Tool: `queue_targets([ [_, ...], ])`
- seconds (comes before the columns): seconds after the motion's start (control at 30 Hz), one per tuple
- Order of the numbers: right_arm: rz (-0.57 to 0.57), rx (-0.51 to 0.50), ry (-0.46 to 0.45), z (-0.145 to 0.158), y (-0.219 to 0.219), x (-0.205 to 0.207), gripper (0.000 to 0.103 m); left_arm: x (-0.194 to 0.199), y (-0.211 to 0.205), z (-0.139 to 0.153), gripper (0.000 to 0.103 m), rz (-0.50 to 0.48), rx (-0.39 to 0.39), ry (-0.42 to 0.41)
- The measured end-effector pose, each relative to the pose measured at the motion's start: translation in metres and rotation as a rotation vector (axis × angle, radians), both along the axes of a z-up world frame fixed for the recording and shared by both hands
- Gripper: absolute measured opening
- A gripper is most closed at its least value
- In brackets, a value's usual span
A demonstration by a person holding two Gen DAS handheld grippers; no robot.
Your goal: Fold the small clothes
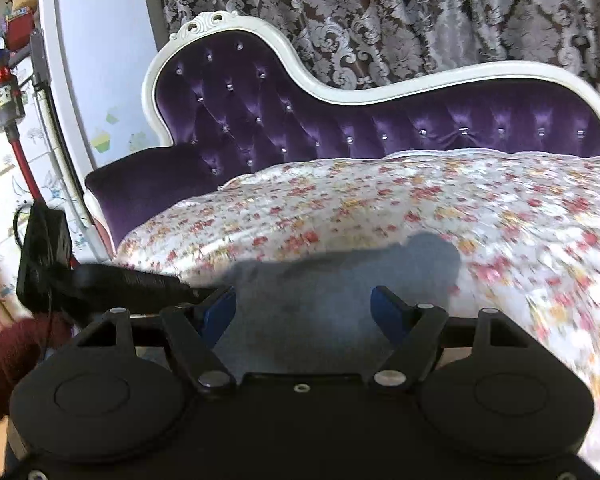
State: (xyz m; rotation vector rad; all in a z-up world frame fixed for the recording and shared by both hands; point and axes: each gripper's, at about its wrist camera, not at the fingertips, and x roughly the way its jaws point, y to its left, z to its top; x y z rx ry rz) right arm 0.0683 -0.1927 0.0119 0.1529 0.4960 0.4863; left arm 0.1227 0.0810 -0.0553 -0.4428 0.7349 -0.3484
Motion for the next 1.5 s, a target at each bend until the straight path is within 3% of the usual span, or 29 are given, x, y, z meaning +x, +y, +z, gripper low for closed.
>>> queue_targets([
  [0.07,0.026,-0.004,0.025,0.000,0.001,0.022,0.061,0.002,-0.001,-0.004,0.007,0.003,0.013,0.017],
  [0.17,0.023,0.000,0.099,-0.011,-0.001,0.061,0.059,0.003,0.001,-0.011,0.007,0.009,0.018,0.039],
  [0.3,-0.068,-0.063,0.227,-0.043,-0.011,0.105,0.058,0.003,0.002,-0.016,0.010,0.011,0.031,0.058],
  [0.4,-0.115,0.005,0.260,-0.056,-0.027,0.112,0.057,0.003,0.003,-0.014,0.013,-0.001,0.043,0.052],
  [0.47,-0.130,0.018,0.241,-0.049,-0.032,0.103,0.061,-0.001,0.003,-0.006,0.028,0.006,0.069,0.032],
  [0.53,-0.147,0.000,0.204,-0.039,-0.034,0.089,0.061,-0.009,0.000,0.007,0.031,0.011,0.115,-0.009],
  [0.67,-0.144,0.003,0.140,-0.020,-0.038,0.056,0.070,-0.034,-0.011,0.029,0.055,-0.006,0.200,-0.097],
  [0.73,-0.132,-0.016,0.116,-0.013,-0.035,0.040,0.071,-0.045,-0.018,0.032,0.059,-0.027,0.238,-0.121],
  [0.87,-0.109,-0.092,0.134,-0.018,-0.022,0.007,0.075,-0.059,-0.030,0.020,0.060,-0.071,0.313,-0.082],
  [1.0,-0.105,-0.173,0.196,-0.037,-0.017,-0.019,0.077,-0.068,-0.022,0.003,0.061,-0.059,0.320,-0.025],
  [1.2,-0.140,-0.146,0.246,-0.042,-0.026,-0.051,0.087,-0.086,-0.012,0.010,0.063,-0.023,0.333,-0.001],
  [1.3,-0.173,-0.115,0.213,-0.030,-0.030,-0.064,0.102,-0.096,-0.015,0.024,0.064,-0.013,0.347,-0.023],
  [1.5,-0.226,-0.077,0.081,0.003,-0.028,-0.089,0.102,-0.122,-0.033,0.062,0.066,0.068,0.424,-0.134],
])
